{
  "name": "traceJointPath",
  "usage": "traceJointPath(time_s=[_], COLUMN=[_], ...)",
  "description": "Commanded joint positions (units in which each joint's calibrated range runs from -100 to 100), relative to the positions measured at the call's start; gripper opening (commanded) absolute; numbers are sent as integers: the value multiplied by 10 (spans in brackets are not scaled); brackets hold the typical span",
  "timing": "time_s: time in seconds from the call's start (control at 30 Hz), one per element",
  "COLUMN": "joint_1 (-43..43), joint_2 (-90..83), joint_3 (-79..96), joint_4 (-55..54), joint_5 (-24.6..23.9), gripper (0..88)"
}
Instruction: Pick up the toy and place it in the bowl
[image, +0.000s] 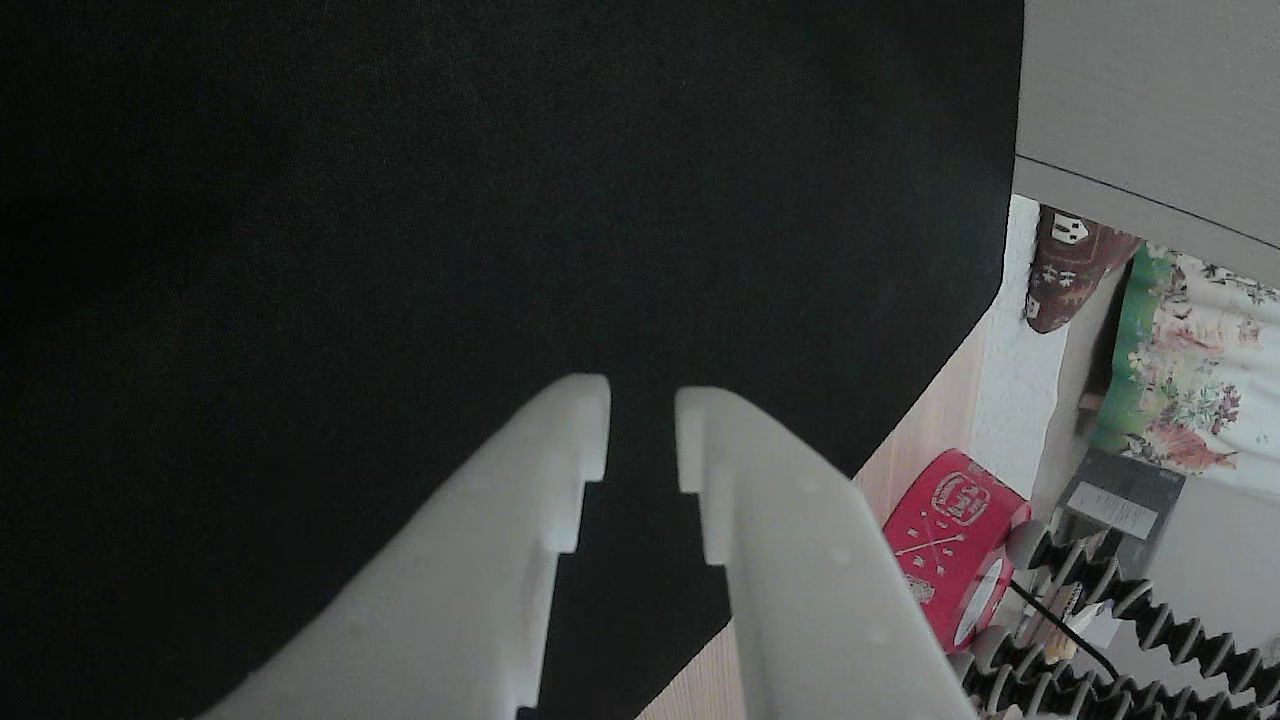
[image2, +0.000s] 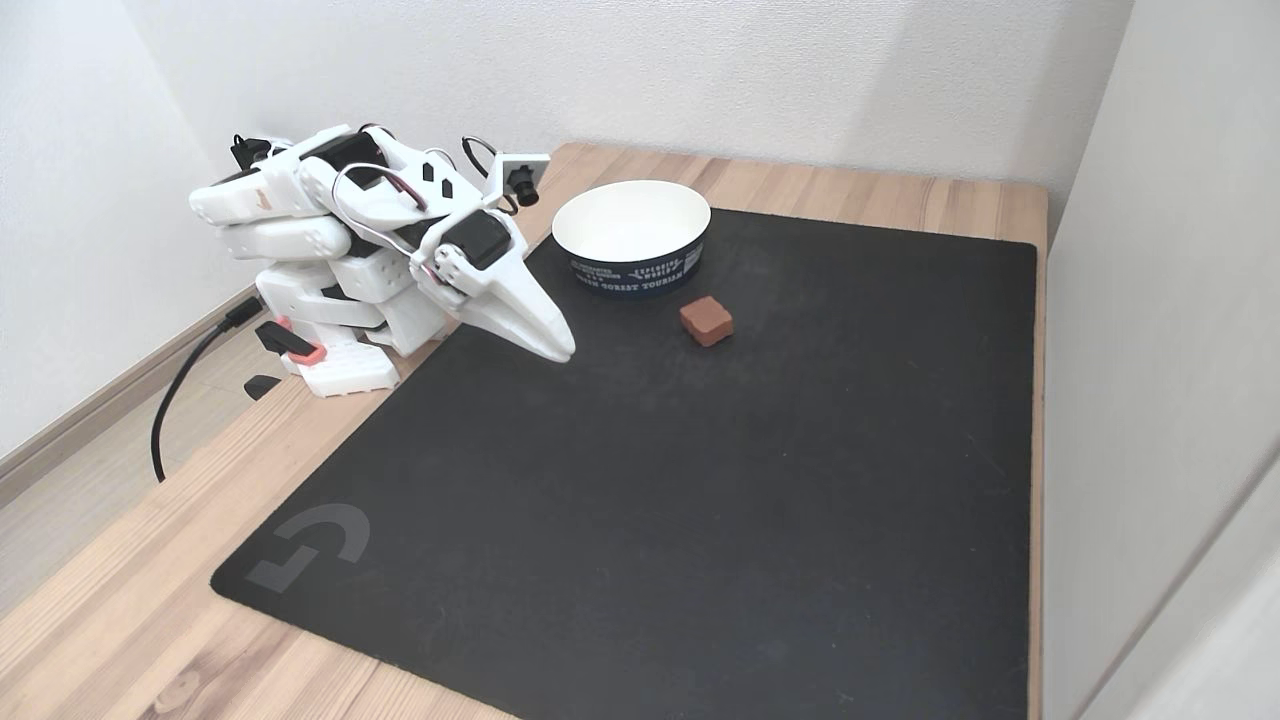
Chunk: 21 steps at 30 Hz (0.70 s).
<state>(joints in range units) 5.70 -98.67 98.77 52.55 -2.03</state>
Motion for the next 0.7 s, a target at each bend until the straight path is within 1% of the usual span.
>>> traceJointPath(time_s=[0.0, 0.67], joint_1=[0, -2], joint_2=[-5, -5], joint_3=[8, 8], joint_4=[1, 1], joint_5=[-1, 2], gripper=[25, 25])
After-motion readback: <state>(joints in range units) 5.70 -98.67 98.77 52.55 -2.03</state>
